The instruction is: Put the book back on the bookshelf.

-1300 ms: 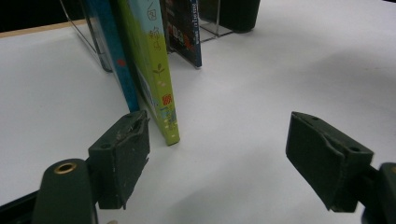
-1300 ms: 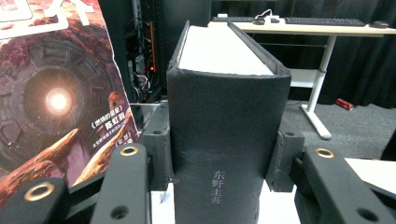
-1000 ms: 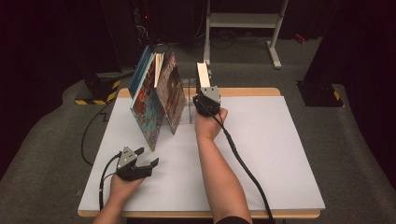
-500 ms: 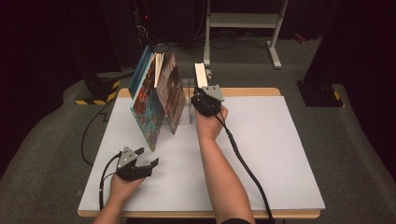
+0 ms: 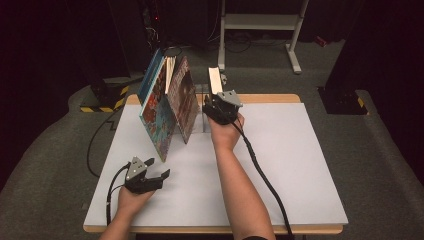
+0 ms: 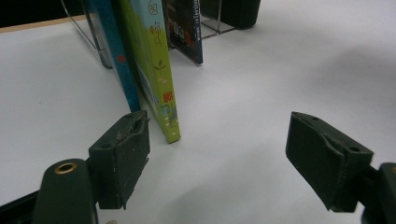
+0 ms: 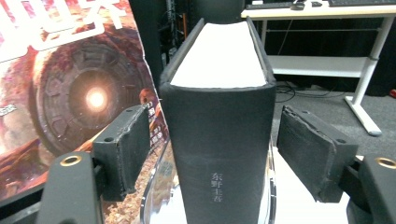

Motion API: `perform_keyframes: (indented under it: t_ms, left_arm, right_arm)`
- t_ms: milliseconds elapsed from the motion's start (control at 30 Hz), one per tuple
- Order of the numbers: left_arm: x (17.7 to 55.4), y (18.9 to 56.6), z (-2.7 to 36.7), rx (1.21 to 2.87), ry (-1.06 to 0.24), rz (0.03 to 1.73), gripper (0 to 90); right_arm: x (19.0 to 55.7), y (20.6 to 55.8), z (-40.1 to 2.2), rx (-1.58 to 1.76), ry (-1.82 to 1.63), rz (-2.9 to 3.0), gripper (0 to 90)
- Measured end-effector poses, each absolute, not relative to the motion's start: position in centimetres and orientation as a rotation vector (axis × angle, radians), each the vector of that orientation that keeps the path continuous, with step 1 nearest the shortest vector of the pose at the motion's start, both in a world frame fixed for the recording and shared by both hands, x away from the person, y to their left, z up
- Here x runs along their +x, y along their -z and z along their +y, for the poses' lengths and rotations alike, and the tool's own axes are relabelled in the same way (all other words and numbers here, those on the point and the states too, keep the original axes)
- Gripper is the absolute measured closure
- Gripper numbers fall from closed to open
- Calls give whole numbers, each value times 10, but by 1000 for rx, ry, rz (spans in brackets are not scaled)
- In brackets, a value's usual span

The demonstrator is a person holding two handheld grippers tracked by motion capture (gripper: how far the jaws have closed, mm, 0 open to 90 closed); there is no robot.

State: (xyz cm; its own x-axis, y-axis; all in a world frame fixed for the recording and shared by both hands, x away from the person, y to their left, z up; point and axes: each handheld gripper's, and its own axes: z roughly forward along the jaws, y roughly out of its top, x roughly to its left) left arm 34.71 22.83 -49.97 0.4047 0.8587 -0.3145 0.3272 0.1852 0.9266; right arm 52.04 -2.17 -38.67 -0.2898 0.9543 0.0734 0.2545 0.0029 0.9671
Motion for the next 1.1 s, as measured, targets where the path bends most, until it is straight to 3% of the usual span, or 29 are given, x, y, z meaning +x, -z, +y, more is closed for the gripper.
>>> perform_keyframes:
  t_ms: [533,1100]
  left_arm:
    - [346,493,229,1395,-524,1160,221]
    - [343,489,225,1391,-525,1153,214]
  right_arm:
    - [512,383,-28,1260,-1333,1655,126]
    - [496,392,-39,1243,-1338,1711,99]
